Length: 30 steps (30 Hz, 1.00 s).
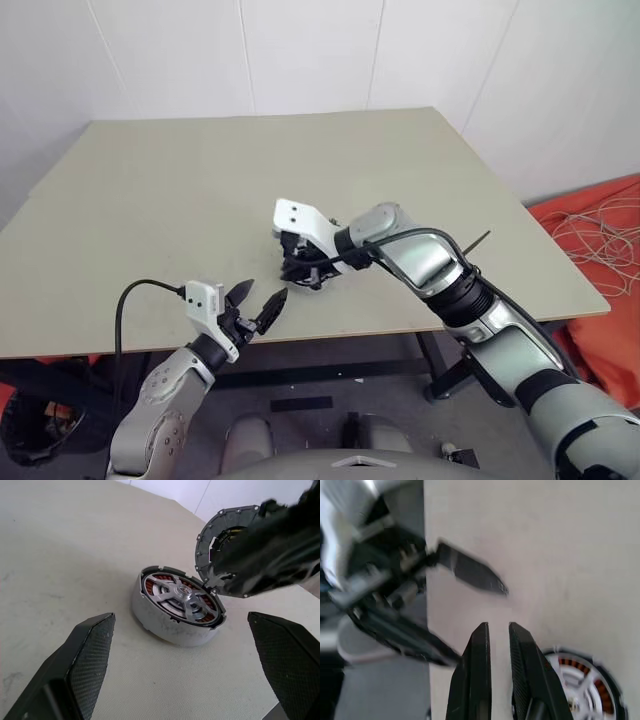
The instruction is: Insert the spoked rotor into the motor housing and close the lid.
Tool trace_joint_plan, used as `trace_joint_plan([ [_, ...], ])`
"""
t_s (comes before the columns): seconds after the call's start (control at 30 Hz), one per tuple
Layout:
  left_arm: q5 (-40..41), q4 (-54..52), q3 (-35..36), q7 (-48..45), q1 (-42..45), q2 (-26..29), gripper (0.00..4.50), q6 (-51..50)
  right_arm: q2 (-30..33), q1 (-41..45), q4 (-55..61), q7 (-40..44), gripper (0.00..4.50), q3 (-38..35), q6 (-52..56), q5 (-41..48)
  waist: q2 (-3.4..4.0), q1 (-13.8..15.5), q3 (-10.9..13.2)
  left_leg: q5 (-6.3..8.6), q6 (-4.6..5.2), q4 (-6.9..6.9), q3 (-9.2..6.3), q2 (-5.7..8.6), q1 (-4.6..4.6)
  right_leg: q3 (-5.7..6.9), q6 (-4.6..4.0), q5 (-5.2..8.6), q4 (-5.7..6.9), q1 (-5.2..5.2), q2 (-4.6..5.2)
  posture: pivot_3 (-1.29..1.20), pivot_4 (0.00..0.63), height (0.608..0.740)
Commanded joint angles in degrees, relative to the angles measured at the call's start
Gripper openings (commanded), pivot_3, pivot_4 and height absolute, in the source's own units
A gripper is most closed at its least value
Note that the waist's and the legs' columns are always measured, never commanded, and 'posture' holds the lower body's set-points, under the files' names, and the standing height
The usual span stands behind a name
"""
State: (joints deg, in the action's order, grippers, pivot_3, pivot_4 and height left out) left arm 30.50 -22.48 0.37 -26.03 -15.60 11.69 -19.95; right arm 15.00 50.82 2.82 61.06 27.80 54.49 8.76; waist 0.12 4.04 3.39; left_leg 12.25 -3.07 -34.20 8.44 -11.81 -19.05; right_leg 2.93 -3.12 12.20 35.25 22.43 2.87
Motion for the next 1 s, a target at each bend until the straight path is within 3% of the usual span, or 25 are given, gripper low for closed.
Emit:
trace_joint_plan([
  [0.03, 1.0, -0.8, 0.9, -1.0, 0.5, 0.5, 4.5, 0.4, -4.5, 3.4, 1.5, -2.5, 0.69, -10.2, 2.7, 7.3, -0.02, 0.0, 0.0, 0.0, 0.0, 0.0, -0.01, 0.0, 0.01, 0.0, 0.0, 0.0, 0.0, 0.0, 0.0, 0.0, 0.0, 0.74],
  [0.13, 1.0, -1.1, 0.9, -1.2, -0.1, 0.6, 4.5, 0.6, -8.5, 5.4, -1.4, -8.3, 0.69, -16.1, 1.4, 8.8, -0.01, -0.1, 0.0, 0.0, -0.01, 0.0, -0.01, -0.01, 0.03, 0.0, 0.0, 0.0, 0.0, 0.02, 0.0, 0.0, 0.0, 0.74],
  [0.2, 1.0, -1.3, 1.0, -1.3, -0.4, 0.6, 4.5, 0.8, -8.4, 6.2, -4.5, -13.3, 0.69, -16.0, -5.3, 4.7, -0.02, -0.1, 0.0, -0.01, -0.02, 0.01, -0.01, -0.02, 0.07, 0.0, 0.01, 0.0, 0.0, -0.01, 0.0, 0.0, 0.0, 0.74],
  [0.3, 0.9, -1.3, 1.1, -1.6, -0.8, 0.8, 4.5, 1.1, -4.3, 6.7, -10.5, -19.3, 0.69, -12.1, -19.9, -4.9, -0.08, 0.1, 0.0, -0.01, -0.03, -0.01, -0.01, 0.01, 0.06, 0.0, 0.01, 0.01, -0.01, -0.02, 0.02, 0.0, 0.0, 0.74],
  [0.5, 1.0, -0.7, 1.6, -1.9, -0.3, 1.0, 4.5, 1.1, 6.8, 8.6, -23.7, -22.2, 0.69, -3.3, -36.6, -20.3, -0.06, 0.0, 0.0, -0.03, -0.06, -0.02, 0.0, 0.04, -0.05, 0.01, 0.02, 0.0, -0.02, 0.03, 0.06, 0.0, 0.0, 0.74],
  [0.63, 1.1, 0.4, 2.0, -2.2, 0.9, 1.2, 4.5, 0.9, 13.4, 8.0, -28.1, -17.7, 0.69, 0.5, -41.5, -26.2, -0.04, -0.1, 0.0, -0.02, -0.05, 0.0, 0.01, 0.03, -0.15, 0.01, 0.0, 0.0, -0.02, 0.11, 0.01, 0.0, 0.0, 0.74],
  [0.77, 1.1, 1.5, 2.2, -2.6, 2.0, 1.3, 4.5, 0.8, 19.4, 2.4, -21.8, -3.7, 0.69, 2.7, -41.9, -24.3, -0.06, -0.1, 0.0, -0.01, -0.02, -0.01, 0.05, 0.02, -0.33, 0.0, -0.08, -0.03, -0.02, 0.24, 0.0, 0.0, 0.0, 0.74],
  [1.0, 0.9, 1.7, 2.0, -2.6, 2.0, 1.0, 4.5, 1.0, 18.1, -2.5, -13.0, 4.3, 0.69, -2.0, -34.2, -17.7, 0.01, -0.4, 0.0, 0.09, 0.16, -0.06, 0.1, 0.0, -0.28, -0.03, -0.14, -0.06, 0.07, 0.3, 0.0, 0.0, 0.0, 0.74],
])
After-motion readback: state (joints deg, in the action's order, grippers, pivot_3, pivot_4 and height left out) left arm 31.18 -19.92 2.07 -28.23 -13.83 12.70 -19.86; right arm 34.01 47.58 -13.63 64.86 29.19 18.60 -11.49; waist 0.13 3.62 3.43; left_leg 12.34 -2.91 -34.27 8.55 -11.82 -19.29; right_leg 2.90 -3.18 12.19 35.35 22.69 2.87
